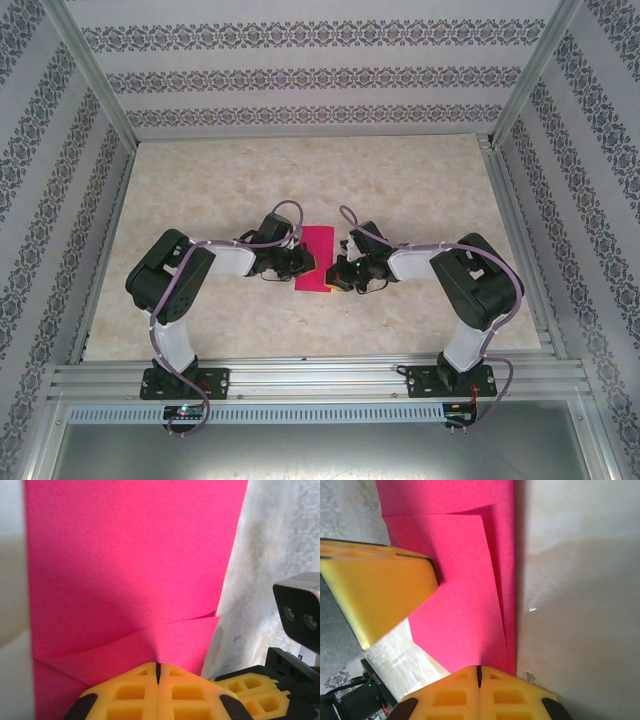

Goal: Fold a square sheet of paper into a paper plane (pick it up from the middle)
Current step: Fold the triangle a second time at the center of the table.

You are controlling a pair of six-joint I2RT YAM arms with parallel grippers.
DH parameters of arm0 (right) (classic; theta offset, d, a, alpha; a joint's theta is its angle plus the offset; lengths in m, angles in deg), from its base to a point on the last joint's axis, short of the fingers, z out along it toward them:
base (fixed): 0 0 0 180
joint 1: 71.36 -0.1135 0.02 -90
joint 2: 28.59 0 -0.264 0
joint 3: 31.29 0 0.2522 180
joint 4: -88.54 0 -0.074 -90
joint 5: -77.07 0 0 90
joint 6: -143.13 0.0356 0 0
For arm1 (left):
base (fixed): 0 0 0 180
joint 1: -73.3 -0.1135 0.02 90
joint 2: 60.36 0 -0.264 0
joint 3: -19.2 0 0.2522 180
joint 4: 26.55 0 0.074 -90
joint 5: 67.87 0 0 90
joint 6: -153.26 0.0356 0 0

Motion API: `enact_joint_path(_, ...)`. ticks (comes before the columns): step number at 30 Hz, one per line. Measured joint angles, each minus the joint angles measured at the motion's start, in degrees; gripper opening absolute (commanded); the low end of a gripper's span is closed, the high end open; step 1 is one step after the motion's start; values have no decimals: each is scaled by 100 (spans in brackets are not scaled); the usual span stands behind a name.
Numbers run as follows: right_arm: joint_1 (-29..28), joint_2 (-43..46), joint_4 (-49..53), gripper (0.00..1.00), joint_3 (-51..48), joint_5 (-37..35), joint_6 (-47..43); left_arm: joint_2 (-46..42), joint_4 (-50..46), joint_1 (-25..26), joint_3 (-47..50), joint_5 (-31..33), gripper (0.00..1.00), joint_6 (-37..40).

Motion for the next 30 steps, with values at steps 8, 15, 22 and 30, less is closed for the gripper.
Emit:
enact_joint_path(8, 0, -63, -81, 0, 42, 22, -2, 0, 96, -315, 74, -166, 6, 138)
enact_joint_path(15, 0, -70, -81, 0, 46, 24, -2, -7, 103, -553, 79, -186, 7, 269)
enact_joint_path(22, 2, -83, -44, 0, 74, 46, -4, -52, 28, -844, 76, -129, 9, 417)
enact_joint_path(30, 0, -90, 26, 0, 111, 50, -4, -481, -400, -944, 48, -9, 14, 544)
